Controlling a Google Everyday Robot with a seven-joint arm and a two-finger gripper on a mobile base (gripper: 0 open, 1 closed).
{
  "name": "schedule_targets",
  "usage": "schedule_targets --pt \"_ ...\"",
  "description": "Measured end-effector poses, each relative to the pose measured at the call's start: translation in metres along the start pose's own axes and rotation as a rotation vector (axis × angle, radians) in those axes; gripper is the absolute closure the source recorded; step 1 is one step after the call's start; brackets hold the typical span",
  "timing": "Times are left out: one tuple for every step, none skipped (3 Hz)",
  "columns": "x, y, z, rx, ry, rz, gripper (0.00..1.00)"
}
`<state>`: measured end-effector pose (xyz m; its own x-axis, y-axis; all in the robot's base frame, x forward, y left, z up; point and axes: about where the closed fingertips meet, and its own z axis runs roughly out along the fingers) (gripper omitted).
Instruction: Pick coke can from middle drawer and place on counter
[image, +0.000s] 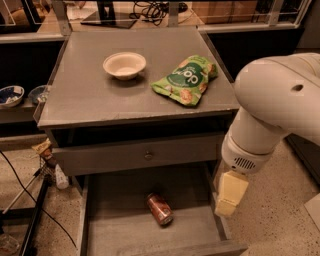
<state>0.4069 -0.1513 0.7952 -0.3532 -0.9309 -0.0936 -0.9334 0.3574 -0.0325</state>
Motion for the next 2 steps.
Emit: schedule_targets --pt "-0.003 0.004 0.008 -0.016 -0.010 0.011 0.00" --pt "-0.009 0.006 0.019 -0.035 -0.016 0.028 0.00"
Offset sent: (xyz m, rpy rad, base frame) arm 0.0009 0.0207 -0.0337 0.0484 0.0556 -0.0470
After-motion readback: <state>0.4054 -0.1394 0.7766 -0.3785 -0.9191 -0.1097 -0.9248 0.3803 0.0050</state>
